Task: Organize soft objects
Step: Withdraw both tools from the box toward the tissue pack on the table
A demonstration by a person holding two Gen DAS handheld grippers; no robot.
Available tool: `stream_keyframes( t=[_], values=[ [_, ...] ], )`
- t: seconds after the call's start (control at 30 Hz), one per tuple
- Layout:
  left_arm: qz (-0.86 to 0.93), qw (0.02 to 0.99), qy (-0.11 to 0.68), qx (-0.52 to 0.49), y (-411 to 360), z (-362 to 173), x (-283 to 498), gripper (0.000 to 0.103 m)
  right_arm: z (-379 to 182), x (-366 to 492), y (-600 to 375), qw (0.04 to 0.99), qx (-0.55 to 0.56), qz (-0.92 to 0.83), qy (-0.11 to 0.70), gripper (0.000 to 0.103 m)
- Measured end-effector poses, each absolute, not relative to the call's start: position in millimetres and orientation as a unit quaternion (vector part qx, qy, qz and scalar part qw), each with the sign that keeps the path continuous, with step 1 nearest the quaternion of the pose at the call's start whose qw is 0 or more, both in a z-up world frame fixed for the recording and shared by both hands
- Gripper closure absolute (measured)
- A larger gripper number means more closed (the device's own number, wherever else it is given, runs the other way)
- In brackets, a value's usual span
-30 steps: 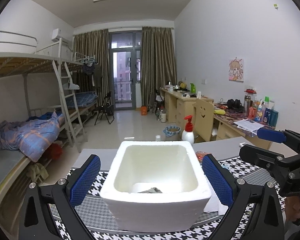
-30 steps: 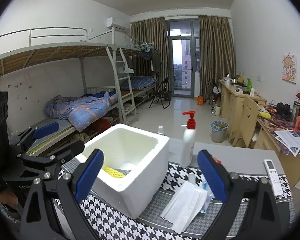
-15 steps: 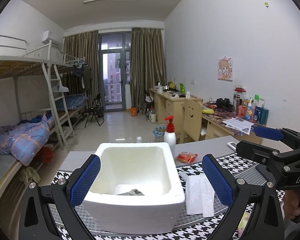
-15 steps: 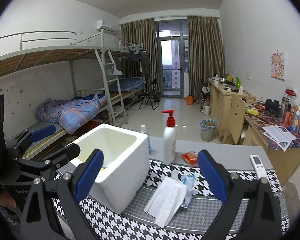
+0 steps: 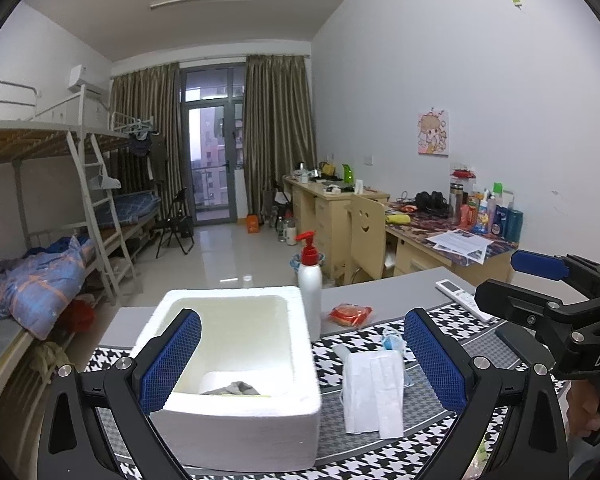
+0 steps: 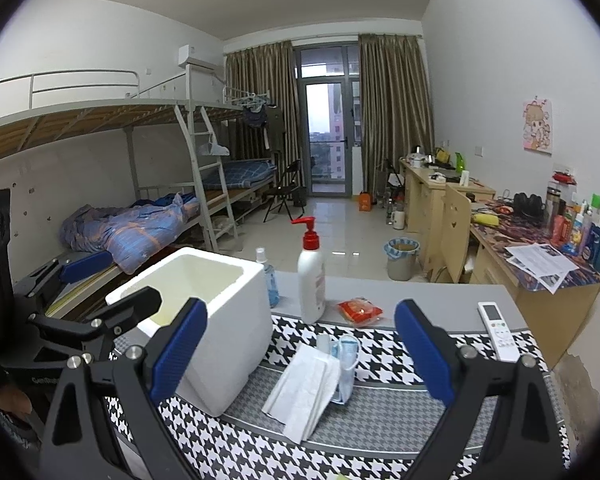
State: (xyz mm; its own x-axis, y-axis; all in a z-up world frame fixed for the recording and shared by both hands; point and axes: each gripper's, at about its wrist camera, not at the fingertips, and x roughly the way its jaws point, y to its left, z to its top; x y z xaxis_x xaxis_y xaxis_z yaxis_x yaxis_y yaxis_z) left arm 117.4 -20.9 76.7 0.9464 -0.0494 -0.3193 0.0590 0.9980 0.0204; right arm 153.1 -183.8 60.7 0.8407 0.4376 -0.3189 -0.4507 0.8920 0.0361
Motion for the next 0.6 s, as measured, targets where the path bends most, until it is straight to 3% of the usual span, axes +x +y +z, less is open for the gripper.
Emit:
stream_keyframes(
  t=[0.6],
  values=[
    [-0.066, 0.982, 0.173, 0.019, -53, 68, 125, 0.001, 49, 153, -226, 0.965, -0.012, 0.198, 0.169, 0.006]
  ],
)
